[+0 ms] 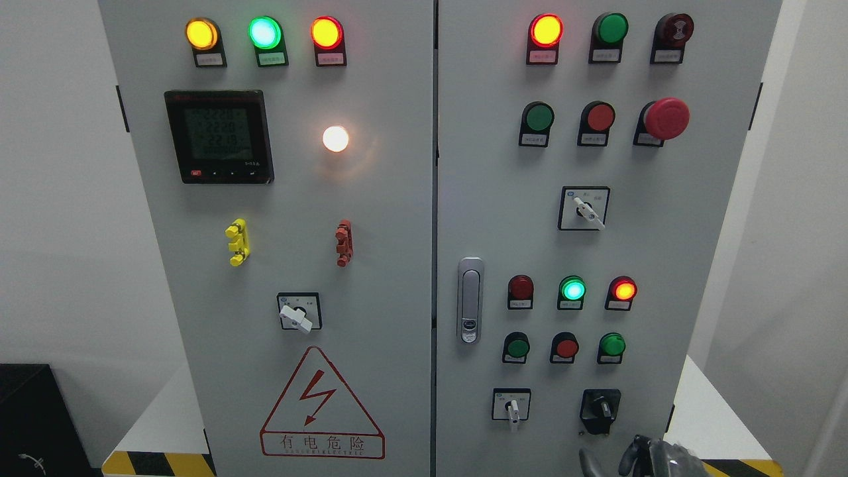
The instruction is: Flip black knob to close circuit
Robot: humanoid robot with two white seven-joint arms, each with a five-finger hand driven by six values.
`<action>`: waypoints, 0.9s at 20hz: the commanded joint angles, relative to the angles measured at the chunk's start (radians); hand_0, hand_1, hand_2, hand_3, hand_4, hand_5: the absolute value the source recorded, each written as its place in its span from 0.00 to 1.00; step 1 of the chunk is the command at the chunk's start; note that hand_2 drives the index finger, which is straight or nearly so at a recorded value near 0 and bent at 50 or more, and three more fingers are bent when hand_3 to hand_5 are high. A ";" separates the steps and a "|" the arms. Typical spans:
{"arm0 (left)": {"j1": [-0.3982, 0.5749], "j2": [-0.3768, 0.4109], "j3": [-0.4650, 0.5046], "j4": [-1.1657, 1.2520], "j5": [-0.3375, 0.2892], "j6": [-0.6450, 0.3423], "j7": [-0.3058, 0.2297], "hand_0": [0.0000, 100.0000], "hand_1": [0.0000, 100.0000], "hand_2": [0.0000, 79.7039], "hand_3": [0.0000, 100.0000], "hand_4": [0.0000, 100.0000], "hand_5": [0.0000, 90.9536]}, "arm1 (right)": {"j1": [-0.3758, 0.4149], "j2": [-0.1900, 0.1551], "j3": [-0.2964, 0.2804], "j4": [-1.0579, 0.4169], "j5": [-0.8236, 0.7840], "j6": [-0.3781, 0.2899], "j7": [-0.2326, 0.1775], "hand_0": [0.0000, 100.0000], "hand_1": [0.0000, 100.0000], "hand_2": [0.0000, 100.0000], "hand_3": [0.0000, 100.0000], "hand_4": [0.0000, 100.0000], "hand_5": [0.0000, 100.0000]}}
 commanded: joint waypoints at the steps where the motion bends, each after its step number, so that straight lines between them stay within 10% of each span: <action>1: 0.000 0.000 -0.020 0.021 -0.021 0.000 0.001 0.12 0.56 0.00 0.00 0.00 0.00 | 0.118 -0.004 0.012 -0.130 -0.194 -0.014 0.003 0.00 0.21 0.49 0.78 0.62 0.50; 14: 0.000 0.000 -0.020 0.021 -0.021 -0.001 -0.001 0.12 0.56 0.00 0.00 0.00 0.00 | 0.294 -0.012 -0.001 -0.181 -0.735 -0.219 0.014 0.00 0.21 0.22 0.40 0.36 0.25; 18: 0.000 0.000 -0.020 0.021 -0.021 0.000 -0.001 0.12 0.56 0.00 0.00 0.00 0.00 | 0.314 -0.014 -0.001 -0.175 -0.876 -0.270 0.109 0.00 0.18 0.12 0.26 0.19 0.03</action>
